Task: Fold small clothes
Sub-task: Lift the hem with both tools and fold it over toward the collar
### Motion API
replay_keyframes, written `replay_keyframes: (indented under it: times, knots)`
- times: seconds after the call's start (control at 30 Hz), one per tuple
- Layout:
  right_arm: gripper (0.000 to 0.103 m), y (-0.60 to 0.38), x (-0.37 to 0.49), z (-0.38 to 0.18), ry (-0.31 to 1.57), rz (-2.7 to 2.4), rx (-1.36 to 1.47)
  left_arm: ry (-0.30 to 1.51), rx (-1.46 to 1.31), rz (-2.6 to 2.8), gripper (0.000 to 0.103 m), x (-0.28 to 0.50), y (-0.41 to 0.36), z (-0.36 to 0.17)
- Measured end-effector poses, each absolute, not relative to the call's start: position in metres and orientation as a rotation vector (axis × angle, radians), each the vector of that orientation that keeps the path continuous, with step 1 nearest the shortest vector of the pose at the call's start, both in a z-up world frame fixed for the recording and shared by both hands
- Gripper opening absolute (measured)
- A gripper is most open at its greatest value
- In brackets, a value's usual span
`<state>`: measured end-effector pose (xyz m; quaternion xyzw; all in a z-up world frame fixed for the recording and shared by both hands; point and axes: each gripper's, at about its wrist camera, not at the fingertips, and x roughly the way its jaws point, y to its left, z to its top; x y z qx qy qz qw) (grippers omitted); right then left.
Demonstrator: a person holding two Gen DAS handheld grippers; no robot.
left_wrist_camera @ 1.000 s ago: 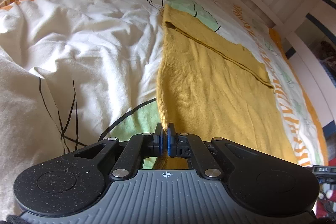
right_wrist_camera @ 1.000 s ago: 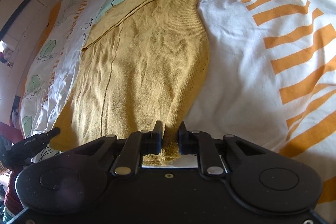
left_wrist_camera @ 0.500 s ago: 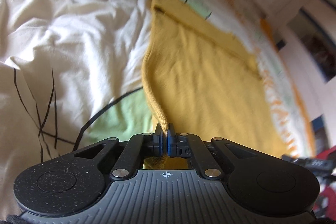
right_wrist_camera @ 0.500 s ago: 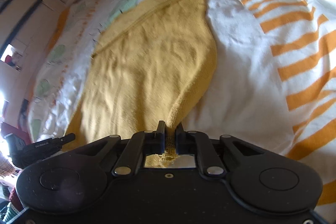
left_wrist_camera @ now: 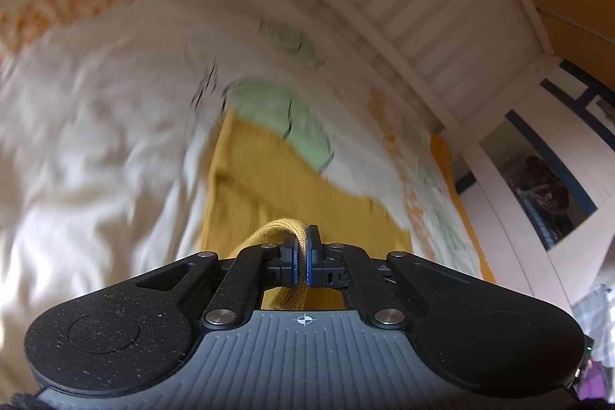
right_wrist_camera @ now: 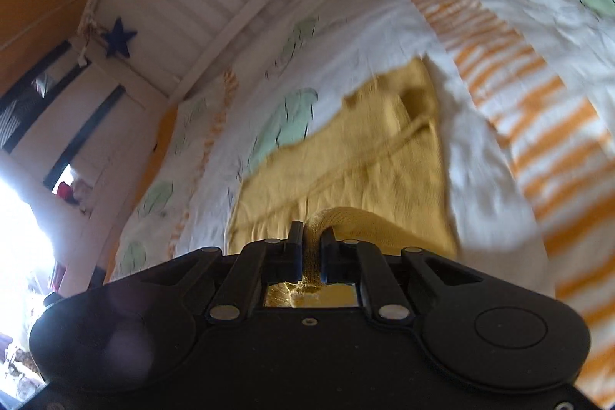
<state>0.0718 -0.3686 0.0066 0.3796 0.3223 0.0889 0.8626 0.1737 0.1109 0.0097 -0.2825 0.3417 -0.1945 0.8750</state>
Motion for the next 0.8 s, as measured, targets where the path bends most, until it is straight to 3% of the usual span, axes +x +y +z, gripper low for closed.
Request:
replay_keyframes:
  times: [0.4, 0.63, 0.8]
  knots:
    - [0.015, -0.407, 0.198, -0.017, 0.616, 0.083, 0.805, 0.663, -0.595, -0.337, 0.003, 0.297, 0.079, -0.001]
    - [0.015, -0.414, 0.263, -0.050, 0.684, 0.011, 0.803, 0.712, -0.564, -0.255, 0.003, 0.349, 0.065, -0.028]
    - [0.024, -0.414, 0.279, -0.069, 0.710, -0.050, 0.782, 0.731, -0.535, -0.224, 0.007, 0.369, 0.060, -0.047]
